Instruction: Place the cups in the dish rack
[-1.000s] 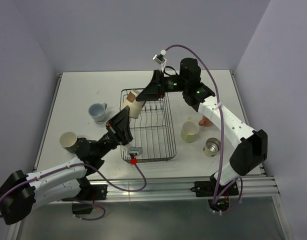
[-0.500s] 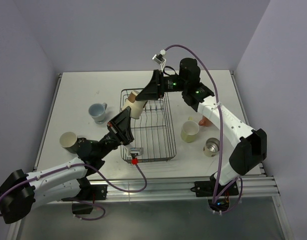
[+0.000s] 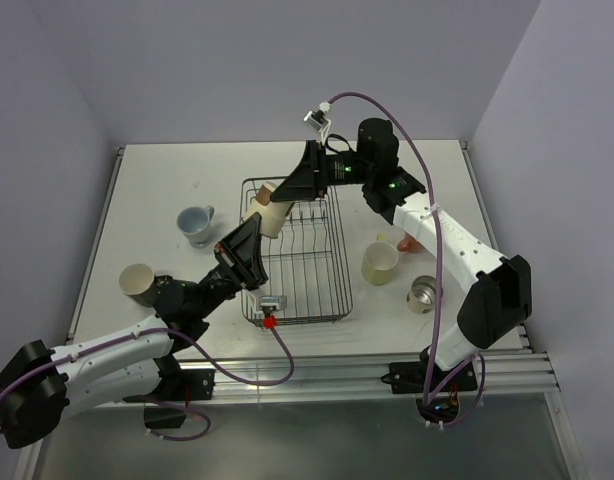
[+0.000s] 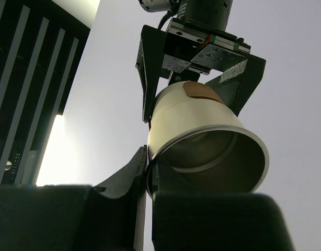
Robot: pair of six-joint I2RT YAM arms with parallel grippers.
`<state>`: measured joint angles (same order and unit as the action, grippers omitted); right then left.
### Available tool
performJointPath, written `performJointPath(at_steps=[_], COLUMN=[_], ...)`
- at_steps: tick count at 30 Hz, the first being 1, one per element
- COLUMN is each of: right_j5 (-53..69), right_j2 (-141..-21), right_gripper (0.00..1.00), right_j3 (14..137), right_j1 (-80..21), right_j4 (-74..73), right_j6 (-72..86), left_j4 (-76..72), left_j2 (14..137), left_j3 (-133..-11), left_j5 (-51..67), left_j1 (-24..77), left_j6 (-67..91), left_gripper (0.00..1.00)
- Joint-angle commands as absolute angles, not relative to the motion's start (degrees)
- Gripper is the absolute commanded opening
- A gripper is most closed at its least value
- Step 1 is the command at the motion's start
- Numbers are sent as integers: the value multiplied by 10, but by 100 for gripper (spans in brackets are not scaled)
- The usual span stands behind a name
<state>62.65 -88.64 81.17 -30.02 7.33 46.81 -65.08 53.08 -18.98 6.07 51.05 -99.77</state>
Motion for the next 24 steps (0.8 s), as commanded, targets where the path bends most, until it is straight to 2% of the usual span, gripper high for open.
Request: performJointPath(at_steps=[1, 2, 3, 10, 12, 13, 14, 19, 24], right_j5=[651, 650, 649, 613, 605, 596, 593, 542, 386], right_j2=[-889, -889, -889, -893, -895, -898, -899, -905, -928], right_gripper=[59, 52, 52, 32, 29, 28, 27, 23, 17], right_j3=[815, 816, 817, 851, 868, 874, 880, 936, 1025], right_j1=[-306, -306, -306, -306, -304, -304, -303, -286, -281], right_j4=[92, 86, 84, 20, 1, -14, -28, -104, -251], right_j6=[469, 464, 461, 405, 385, 378, 373, 292, 144], left_j4=[-664, -661, -656, -563, -541, -533, -527, -482, -350], left_j2=[519, 519, 518, 480, 469, 460, 454, 390, 322], left_j3=[-207, -207, -207, -215, -208, -205, -200, -172, -196], left_j5=[37, 34, 30, -10, -18, -21, -24, -47, -127], left_j1=[512, 512, 512, 512, 512, 512, 512, 512, 512], left_j6=[-992, -995, -998, -986, -987, -1000, -1005, -997, -935], left_gripper=[0, 0, 0, 37, 46, 56, 60, 69, 77])
